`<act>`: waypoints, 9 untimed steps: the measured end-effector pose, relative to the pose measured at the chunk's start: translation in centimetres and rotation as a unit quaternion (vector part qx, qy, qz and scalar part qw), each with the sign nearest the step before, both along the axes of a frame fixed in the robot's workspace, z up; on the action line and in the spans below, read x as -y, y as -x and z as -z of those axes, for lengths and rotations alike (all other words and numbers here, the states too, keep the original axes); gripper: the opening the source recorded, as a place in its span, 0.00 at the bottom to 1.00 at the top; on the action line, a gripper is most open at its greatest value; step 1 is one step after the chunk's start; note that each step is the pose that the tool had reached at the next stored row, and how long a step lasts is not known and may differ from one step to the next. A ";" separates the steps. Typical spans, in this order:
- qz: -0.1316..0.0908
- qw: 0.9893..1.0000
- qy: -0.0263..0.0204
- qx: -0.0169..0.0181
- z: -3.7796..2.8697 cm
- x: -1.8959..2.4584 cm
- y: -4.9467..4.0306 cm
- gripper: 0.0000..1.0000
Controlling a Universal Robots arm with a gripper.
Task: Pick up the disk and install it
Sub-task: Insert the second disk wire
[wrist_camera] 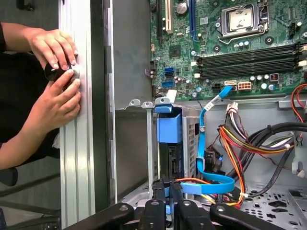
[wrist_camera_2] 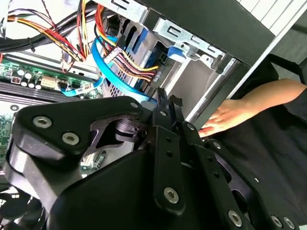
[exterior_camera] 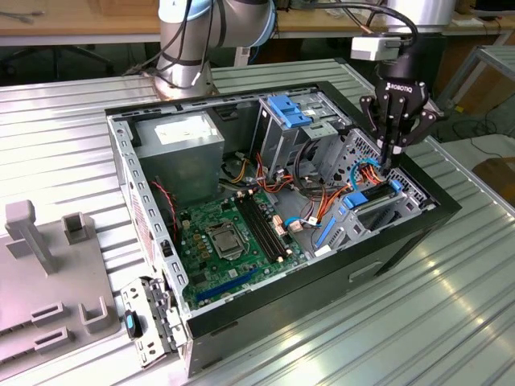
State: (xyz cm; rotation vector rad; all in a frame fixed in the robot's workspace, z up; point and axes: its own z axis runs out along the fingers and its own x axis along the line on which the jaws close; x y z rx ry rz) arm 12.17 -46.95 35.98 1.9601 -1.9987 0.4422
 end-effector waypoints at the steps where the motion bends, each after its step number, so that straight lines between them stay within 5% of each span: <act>1: 0.000 1.000 -0.001 0.000 0.04 0.00 0.03 0.16; 3: 0.000 1.000 -0.005 0.000 0.21 0.03 0.26 0.16; 4: 0.000 1.000 -0.012 0.000 0.25 0.10 0.50 0.16; 6: 0.000 0.999 -0.037 0.001 0.25 0.22 0.85 0.16; 9: 0.000 0.998 -0.064 0.001 0.25 0.39 0.91 0.16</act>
